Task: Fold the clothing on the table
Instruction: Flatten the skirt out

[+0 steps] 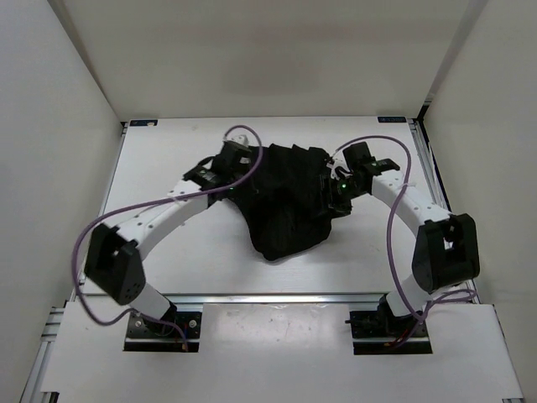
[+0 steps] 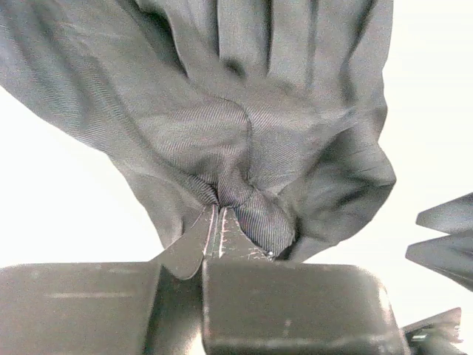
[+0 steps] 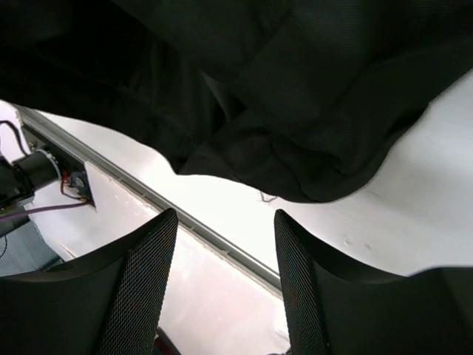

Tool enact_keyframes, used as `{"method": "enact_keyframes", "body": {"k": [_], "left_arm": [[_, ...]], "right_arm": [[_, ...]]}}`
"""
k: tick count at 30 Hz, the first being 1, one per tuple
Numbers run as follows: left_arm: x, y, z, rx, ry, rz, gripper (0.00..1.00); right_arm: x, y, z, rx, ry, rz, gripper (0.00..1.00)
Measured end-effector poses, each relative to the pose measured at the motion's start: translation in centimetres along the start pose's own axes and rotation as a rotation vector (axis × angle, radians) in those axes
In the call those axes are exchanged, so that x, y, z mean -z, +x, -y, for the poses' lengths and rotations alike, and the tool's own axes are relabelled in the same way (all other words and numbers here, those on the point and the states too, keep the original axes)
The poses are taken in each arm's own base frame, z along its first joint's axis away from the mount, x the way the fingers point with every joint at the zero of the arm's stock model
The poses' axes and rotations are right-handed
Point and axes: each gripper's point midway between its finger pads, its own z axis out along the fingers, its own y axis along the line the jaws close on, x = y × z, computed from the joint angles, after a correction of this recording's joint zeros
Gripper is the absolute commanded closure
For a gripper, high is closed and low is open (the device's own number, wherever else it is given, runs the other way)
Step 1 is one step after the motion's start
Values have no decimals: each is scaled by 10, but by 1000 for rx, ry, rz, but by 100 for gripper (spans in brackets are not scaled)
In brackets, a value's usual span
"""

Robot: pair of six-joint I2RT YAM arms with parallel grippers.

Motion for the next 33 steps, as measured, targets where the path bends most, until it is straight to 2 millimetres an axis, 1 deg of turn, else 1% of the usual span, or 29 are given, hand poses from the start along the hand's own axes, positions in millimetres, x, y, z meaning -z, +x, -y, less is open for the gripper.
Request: {"method": "enact_keyframes", "body": {"k": [2,4,5,7,9,10,11,12,13,15,17,18,21,22,24,26,29,31,33], "left_arm": [[21,-19,-7,45,32,66,100],[40,-31,-23,101,50,120,100],[47,-31,-32,126,52,137,100],[51,-26,-49,163,42,144,100],[45,-10,-62,183,22,117,100],[41,-2,-65,186,16,97,100],[36,8,-68,186,10,71,100],[33,15,-70,184,3,50,100],[30,21,-70,182,0,33,100],[29,24,-68,176,6,23,100],[29,23,-66,172,14,28,100],[29,23,-65,169,16,28,100],[30,22,-64,159,18,31,100],[30,21,-63,158,19,32,100],[31,14,-60,154,25,42,100],[31,5,-56,151,31,54,100],[31,-8,-55,150,36,73,100],[32,-12,-57,154,33,80,100],[33,-16,-62,160,26,86,100]], "right_arm": [[-4,-5,-8,20,-13,-6,39],[-8,-8,-17,47,-22,-14,39],[-12,-10,-24,67,-29,-21,40],[-21,-13,-39,113,-31,-47,39],[-34,-14,-55,166,-20,-78,40],[-40,-14,-62,187,-14,-89,42],[-47,-12,-67,207,-9,-103,47],[-56,-6,-74,227,-7,-124,54],[-60,-2,-77,231,-9,-140,58],[-74,10,-83,235,-13,-189,83],[-82,15,-84,227,-9,-213,94],[-85,16,-84,222,-7,-223,95],[-92,22,-88,212,-11,-245,95],[-92,23,-89,212,-14,-246,96],[-96,26,-93,214,-30,-247,96],[-101,32,-92,216,-36,-259,97],[-112,54,-80,210,-14,-310,98],[-117,72,-65,198,15,-351,100],[-121,90,-46,178,55,-388,100]]}}
